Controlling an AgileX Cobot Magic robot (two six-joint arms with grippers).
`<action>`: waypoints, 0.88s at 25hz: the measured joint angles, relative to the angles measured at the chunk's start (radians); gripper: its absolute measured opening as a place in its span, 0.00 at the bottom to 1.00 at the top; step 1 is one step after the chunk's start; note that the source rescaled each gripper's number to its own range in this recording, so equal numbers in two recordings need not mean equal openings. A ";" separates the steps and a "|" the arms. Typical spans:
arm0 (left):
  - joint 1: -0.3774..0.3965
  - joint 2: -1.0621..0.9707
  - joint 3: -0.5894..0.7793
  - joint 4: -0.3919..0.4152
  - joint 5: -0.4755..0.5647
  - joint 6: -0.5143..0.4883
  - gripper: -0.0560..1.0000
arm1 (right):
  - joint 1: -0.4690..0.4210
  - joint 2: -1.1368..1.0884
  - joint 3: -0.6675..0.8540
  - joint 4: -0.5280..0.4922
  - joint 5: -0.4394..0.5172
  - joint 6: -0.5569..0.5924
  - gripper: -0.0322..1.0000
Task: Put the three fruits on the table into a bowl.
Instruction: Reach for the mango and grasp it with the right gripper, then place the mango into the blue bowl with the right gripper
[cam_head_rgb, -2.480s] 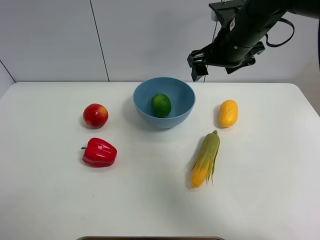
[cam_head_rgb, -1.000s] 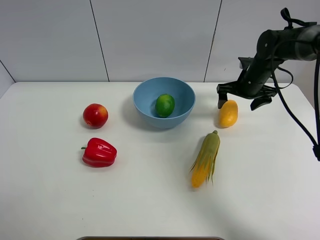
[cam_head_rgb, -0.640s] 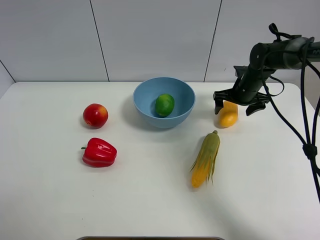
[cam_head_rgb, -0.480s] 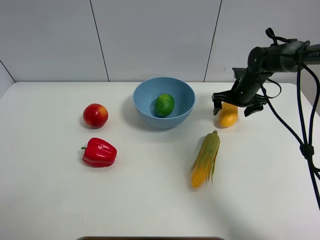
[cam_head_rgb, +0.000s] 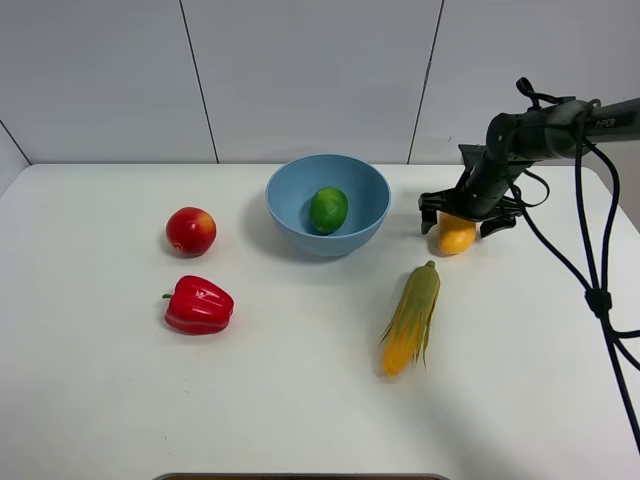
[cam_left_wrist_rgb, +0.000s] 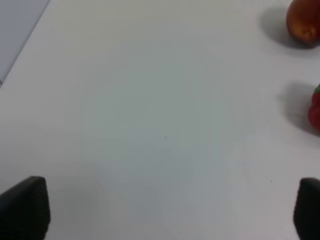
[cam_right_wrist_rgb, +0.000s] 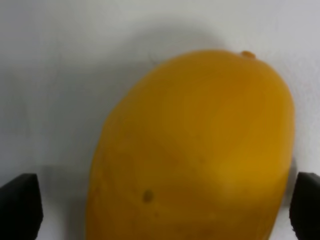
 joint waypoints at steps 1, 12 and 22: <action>0.000 0.000 0.000 0.000 0.000 0.000 1.00 | 0.000 0.005 0.000 0.000 -0.001 0.000 0.95; 0.000 0.000 0.000 0.000 0.000 0.000 1.00 | -0.001 0.011 -0.002 -0.003 -0.005 0.000 0.35; 0.000 0.000 0.000 0.000 0.000 0.000 1.00 | -0.001 0.011 -0.002 0.050 -0.015 0.000 0.04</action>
